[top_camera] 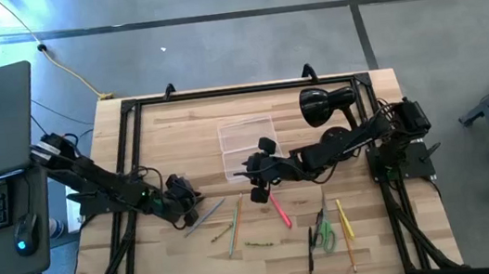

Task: Pick & place school supplies into a supply box
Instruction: Put the top green crayon into the transparent supply box

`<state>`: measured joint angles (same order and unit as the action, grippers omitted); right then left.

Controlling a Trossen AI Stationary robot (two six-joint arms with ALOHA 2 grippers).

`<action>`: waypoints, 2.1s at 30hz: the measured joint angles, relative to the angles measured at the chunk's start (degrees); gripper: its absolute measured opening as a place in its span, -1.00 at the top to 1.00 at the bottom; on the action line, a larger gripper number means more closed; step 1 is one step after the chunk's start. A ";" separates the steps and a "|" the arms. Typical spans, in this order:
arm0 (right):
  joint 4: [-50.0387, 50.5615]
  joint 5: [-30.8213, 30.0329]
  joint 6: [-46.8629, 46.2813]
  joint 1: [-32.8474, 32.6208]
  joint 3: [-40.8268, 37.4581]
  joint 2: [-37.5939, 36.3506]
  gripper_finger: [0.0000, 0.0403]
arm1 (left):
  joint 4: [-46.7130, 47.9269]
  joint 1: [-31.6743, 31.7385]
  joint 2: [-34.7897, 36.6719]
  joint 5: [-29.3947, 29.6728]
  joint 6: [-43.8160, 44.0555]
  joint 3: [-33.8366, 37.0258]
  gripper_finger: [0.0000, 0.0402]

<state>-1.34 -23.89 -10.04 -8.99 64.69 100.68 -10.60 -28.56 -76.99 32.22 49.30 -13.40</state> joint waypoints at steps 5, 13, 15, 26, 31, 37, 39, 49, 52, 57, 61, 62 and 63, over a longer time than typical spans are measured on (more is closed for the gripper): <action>0.00 0.01 -0.03 0.00 0.00 0.02 0.44 | -0.53 -0.04 -3.82 1.55 1.98 -0.20 0.42; 0.26 0.23 0.00 0.00 0.00 0.02 0.44 | -0.89 -0.07 -6.41 2.79 1.59 -0.26 0.86; 0.25 0.23 0.00 0.00 0.00 0.02 0.44 | -1.36 -0.04 -6.52 2.94 1.47 -0.25 0.88; 0.24 0.25 -0.22 0.00 0.00 0.02 0.44 | -8.49 0.17 -4.66 6.92 -11.90 -3.73 0.89; 0.23 0.25 -0.30 -0.04 0.00 0.02 0.44 | -8.68 0.15 -0.14 11.72 -18.68 -6.47 0.88; 0.29 0.09 -2.48 -0.07 0.00 0.02 0.44 | -6.44 5.51 7.21 10.84 -30.52 -12.06 0.87; 2.68 0.07 -3.88 -0.07 0.00 -0.34 0.44 | -4.89 9.40 8.07 5.98 -32.27 -14.63 0.89; 21.29 -4.24 -21.27 -4.83 -0.04 -8.82 0.53 | 0.02 27.98 -0.43 -10.73 -37.48 -23.68 0.86; 23.09 -5.71 -22.91 -7.69 -0.02 -11.06 0.56 | -2.76 31.36 -6.05 -14.80 -37.08 -25.82 0.88; 23.67 -10.58 -23.11 -10.99 -0.02 -11.32 0.58 | -7.64 33.70 -15.13 -19.88 -37.25 -30.21 0.85; 24.46 -10.25 -24.84 -12.13 -0.02 -11.11 0.58 | -6.97 33.86 -21.19 -21.11 -37.25 -34.93 0.85; 24.67 -10.23 -25.23 -12.38 -0.02 -11.04 0.58 | -7.04 33.84 -22.52 -21.44 -37.25 -36.13 0.84; 24.89 -10.25 -25.53 -12.57 -0.02 -11.02 0.58 | -7.07 33.81 -23.56 -21.91 -37.26 -37.16 0.84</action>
<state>23.54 -34.13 -35.57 -21.56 64.66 89.67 -17.67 5.26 -100.56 10.30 12.05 -50.56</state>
